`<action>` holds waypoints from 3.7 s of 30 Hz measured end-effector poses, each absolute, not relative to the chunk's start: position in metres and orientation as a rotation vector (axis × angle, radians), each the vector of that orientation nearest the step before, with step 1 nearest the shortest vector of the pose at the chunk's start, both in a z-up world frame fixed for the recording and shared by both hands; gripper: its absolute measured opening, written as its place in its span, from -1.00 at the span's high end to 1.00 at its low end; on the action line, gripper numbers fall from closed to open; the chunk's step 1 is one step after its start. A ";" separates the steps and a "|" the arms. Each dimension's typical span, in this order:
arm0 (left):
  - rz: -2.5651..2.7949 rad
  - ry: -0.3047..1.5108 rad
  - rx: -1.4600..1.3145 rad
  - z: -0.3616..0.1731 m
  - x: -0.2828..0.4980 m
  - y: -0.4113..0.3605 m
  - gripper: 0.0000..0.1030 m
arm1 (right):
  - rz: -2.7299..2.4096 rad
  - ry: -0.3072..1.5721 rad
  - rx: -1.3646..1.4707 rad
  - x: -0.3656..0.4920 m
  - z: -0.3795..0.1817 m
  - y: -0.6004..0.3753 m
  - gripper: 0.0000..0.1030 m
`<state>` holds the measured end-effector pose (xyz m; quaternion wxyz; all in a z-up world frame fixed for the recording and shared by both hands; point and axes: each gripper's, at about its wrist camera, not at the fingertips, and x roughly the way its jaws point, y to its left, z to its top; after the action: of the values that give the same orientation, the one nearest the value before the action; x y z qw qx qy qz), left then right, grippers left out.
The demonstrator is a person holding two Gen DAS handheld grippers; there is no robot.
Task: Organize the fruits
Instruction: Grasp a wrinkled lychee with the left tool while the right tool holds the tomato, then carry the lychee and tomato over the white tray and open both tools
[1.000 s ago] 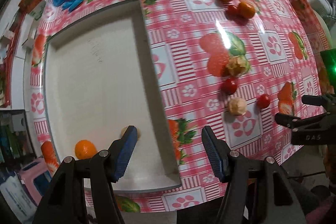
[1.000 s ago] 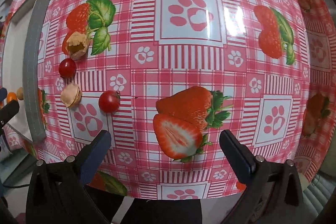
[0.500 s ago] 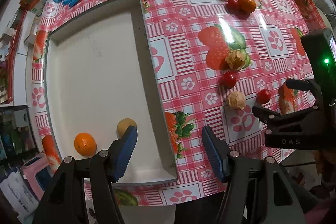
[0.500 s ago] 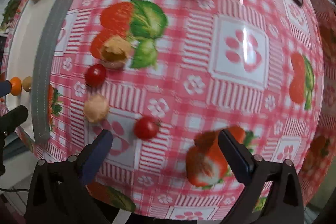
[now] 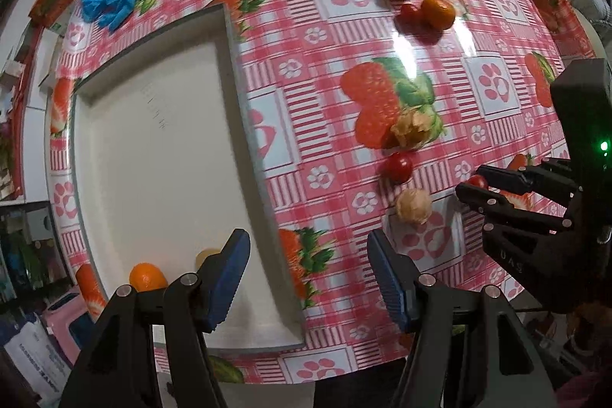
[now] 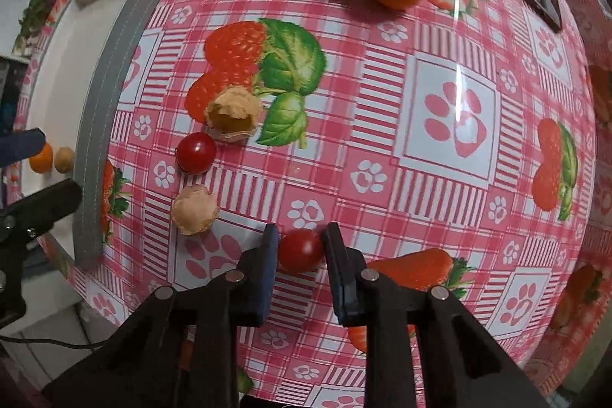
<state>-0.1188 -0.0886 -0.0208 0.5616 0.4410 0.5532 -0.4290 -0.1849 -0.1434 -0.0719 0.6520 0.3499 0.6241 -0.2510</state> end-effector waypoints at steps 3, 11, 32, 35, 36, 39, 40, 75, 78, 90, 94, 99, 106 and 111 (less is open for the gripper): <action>-1.030 1.304 1.049 -0.023 -0.126 -0.098 -0.26 | -0.581 1.379 0.853 -0.198 -0.067 -0.151 0.48; -1.058 1.339 1.040 -0.036 -0.141 -0.133 -0.26 | -0.623 1.347 0.916 -0.231 -0.058 -0.165 0.48; -1.033 1.387 1.056 -0.087 -0.165 -0.205 -0.23 | -0.639 1.312 0.972 -0.302 -0.055 -0.193 0.48; -1.031 1.394 1.054 -0.091 -0.161 -0.198 0.13 | -0.639 1.310 0.972 -0.307 -0.055 -0.192 0.48; -1.036 1.389 1.046 -0.091 -0.162 -0.199 0.13 | -0.639 1.311 0.973 -0.308 -0.055 -0.193 0.48; -1.064 1.388 1.036 -0.093 -0.161 -0.196 0.38 | -0.642 1.313 0.975 -0.309 -0.053 -0.193 0.48; -1.069 1.388 1.032 -0.091 -0.159 -0.197 0.38 | -0.643 1.314 0.975 -0.307 -0.053 -0.194 0.48; -1.065 1.366 0.779 -0.007 -0.071 -0.108 0.48 | -0.546 1.324 0.821 -0.218 -0.018 -0.174 0.48; -1.041 1.364 0.758 -0.004 -0.057 -0.096 0.48 | -0.519 1.327 0.791 -0.199 -0.014 -0.169 0.48; -0.919 1.382 0.690 -0.008 -0.004 -0.046 0.48 | -0.383 1.350 0.675 -0.121 -0.003 -0.141 0.48; -0.891 1.396 0.673 -0.011 0.007 -0.032 0.48 | -0.337 1.354 0.647 -0.097 -0.003 -0.128 0.48; -0.866 1.416 0.670 -0.018 0.018 -0.017 0.48 | -0.289 1.360 0.638 -0.072 -0.005 -0.114 0.49; -0.854 1.437 0.673 -0.026 0.026 -0.003 0.48 | -0.255 1.383 0.641 -0.048 -0.014 -0.100 0.49; -0.849 1.449 0.681 -0.030 0.027 0.003 0.48 | -0.240 1.404 0.638 -0.038 -0.022 -0.091 0.48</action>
<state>0.0271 0.0030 -0.0304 0.6168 0.2956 0.6294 -0.3689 -0.0381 -0.0911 -0.0220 0.7105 0.2876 0.6331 -0.1081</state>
